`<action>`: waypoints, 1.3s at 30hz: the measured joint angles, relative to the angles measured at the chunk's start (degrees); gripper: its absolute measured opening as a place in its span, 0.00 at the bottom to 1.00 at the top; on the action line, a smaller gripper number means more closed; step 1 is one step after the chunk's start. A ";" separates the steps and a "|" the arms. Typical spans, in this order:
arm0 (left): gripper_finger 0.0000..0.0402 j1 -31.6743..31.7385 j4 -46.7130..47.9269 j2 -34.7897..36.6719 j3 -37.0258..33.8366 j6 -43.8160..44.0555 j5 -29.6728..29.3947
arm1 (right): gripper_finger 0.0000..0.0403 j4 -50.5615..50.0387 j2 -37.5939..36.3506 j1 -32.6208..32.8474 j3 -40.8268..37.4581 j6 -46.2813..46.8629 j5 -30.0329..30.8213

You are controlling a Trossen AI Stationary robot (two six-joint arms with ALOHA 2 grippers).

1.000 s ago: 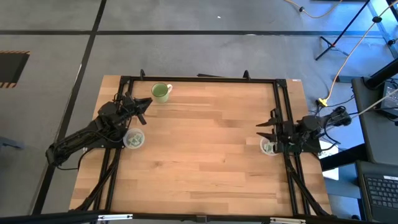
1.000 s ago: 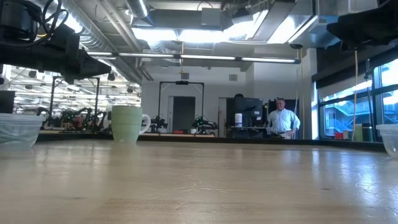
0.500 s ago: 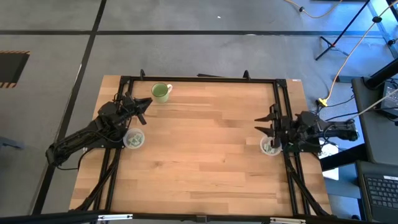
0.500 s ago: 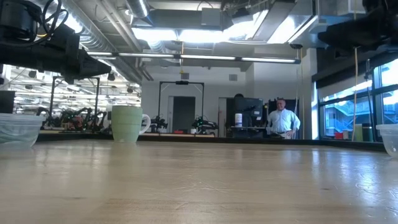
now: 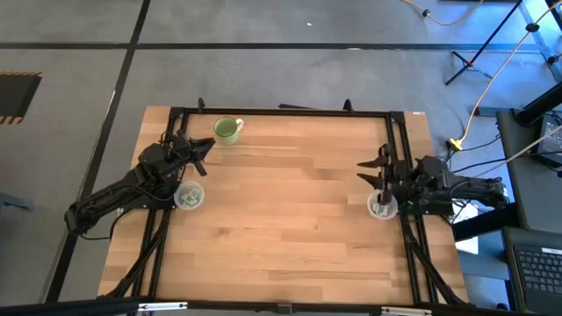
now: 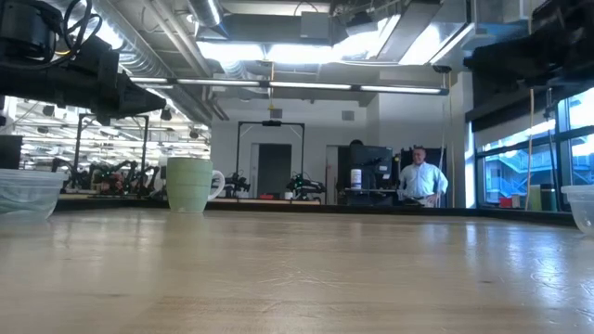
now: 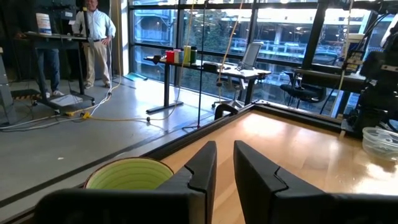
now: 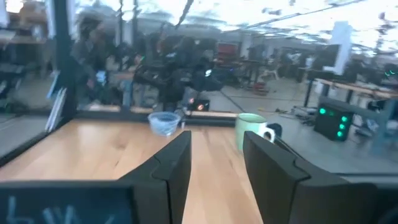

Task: Pick and place items into bin
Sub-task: Return to Home Position

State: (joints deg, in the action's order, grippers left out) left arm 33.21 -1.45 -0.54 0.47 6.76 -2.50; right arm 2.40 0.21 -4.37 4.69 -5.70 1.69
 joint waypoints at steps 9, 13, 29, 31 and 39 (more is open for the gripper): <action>0.13 0.00 0.00 0.00 0.00 0.00 0.00 | 0.37 2.58 0.00 -8.27 -4.33 3.25 -6.33; 0.13 0.00 0.00 0.00 0.00 0.00 0.00 | 0.37 2.61 0.00 -10.54 -4.33 4.18 -6.78; 0.12 0.00 0.00 0.00 0.00 0.00 0.00 | 0.37 -0.72 0.09 -11.97 -4.33 3.94 -4.37; 0.12 0.00 0.00 0.00 0.00 0.00 0.00 | 0.37 -0.72 0.09 -11.97 -4.32 3.94 -4.37; 0.13 0.00 0.00 0.00 0.00 0.00 0.00 | 0.37 -0.75 0.09 -11.97 -4.31 3.94 -4.33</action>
State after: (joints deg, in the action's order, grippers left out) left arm 33.21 -1.45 -0.54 0.47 6.76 -2.50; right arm 1.65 0.30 -16.34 0.38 -1.76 -2.63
